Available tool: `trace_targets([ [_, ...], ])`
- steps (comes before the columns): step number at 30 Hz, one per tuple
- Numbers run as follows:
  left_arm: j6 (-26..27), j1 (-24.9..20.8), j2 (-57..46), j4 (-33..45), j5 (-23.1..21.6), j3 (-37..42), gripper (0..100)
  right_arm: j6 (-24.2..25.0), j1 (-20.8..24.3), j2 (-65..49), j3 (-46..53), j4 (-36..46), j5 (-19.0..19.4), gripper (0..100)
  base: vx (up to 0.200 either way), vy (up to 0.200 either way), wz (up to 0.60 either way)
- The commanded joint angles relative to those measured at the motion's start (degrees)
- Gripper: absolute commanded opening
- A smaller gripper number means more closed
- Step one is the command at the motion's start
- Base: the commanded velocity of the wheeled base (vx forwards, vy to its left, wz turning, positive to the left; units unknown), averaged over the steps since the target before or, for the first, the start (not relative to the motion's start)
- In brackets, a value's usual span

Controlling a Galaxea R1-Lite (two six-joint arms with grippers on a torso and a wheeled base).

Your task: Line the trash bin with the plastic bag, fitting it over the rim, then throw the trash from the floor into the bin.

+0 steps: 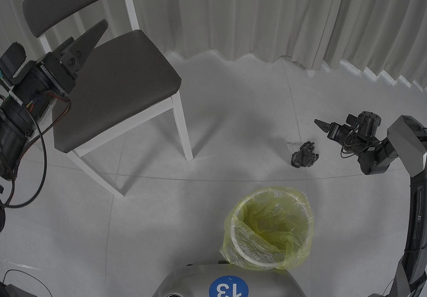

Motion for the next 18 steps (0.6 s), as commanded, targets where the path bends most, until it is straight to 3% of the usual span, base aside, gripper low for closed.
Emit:
trace_targets([
  [1, 0.0, 0.0, 0.1, 0.0, 0.0, 0.5, 100, -0.7, 0.5, 2.2, 0.0, 0.0, 0.0, 100, 0.000, 0.000, 0.00],
  [18, 0.1, -0.6, 2.6, -4.7, -0.1, 3.3, 100, -3.2, 1.9, 9.4, -3.0, 0.0, -1.0, 100, 0.000, 0.000, 0.00],
])
